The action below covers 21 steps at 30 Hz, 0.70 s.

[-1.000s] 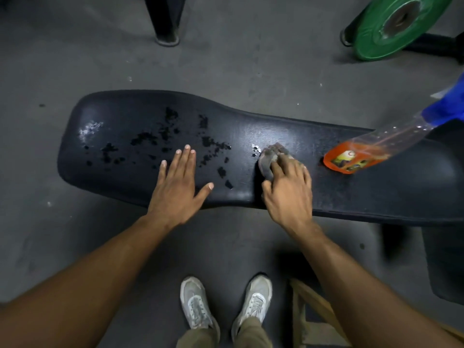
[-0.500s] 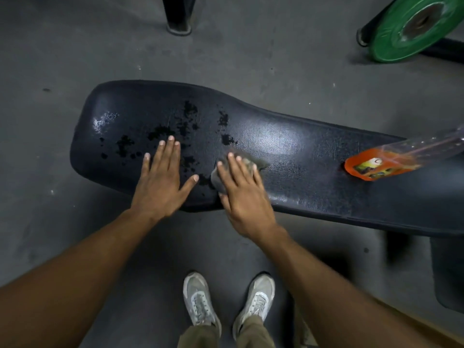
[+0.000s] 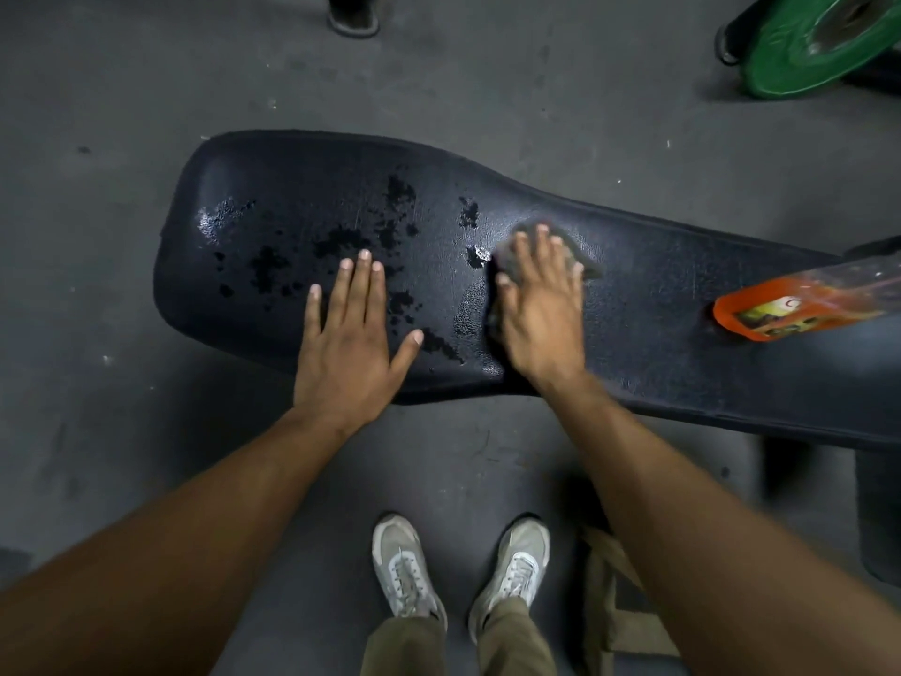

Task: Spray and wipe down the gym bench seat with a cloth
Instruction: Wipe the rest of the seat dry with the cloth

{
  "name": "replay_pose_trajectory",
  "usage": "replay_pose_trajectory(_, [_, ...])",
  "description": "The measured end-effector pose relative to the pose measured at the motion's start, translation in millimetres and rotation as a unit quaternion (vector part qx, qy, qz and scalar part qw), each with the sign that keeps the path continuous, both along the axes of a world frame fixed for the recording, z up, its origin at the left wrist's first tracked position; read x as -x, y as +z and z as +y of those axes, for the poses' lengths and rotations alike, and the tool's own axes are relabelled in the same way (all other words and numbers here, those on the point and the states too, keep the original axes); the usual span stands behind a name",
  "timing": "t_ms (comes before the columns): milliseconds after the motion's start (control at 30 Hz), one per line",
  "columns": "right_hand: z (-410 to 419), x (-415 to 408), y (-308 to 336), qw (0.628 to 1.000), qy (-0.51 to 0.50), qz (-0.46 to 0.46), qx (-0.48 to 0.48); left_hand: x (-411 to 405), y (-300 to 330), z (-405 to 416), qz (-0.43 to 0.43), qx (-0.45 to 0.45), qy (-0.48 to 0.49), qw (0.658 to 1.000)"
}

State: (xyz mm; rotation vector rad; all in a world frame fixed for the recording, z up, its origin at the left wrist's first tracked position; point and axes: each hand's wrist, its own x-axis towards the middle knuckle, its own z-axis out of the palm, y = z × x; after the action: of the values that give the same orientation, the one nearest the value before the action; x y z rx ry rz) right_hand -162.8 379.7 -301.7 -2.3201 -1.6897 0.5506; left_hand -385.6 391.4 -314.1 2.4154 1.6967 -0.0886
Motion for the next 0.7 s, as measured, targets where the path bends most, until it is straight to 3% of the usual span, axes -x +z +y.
replay_pose_trajectory(100, [-11.7,40.0,4.0,0.993,0.115,0.015,-0.011,0.3,0.7,0.3,0.004,0.002,-0.007,1.000])
replay_pose_trajectory(200, [-52.5,32.5,2.1,0.987,0.160,0.001,0.010,1.0,2.4,1.2,0.005,0.011,-0.008,1.000])
replay_pose_trajectory(333, [-76.9,-35.0,-1.7,0.998,0.038,-0.033,0.038,1.2,3.4,3.0,-0.002,0.014,-0.008,1.000])
replay_pose_trajectory(500, [-3.9,-68.0,0.5,0.989,-0.143,-0.023,0.015,1.3,-0.3,2.2,0.000,0.009,-0.009,1.000])
replay_pose_trajectory(567, [33.0,-53.7,-2.6,0.992,-0.123,-0.021,-0.001,1.4,-0.4,2.7,0.000,0.008,-0.010,1.000])
replay_pose_trajectory(700, [64.5,4.5,-3.8,0.999,0.033,0.031,-0.016,0.6,0.7,2.3,0.008,0.015,-0.014,1.000])
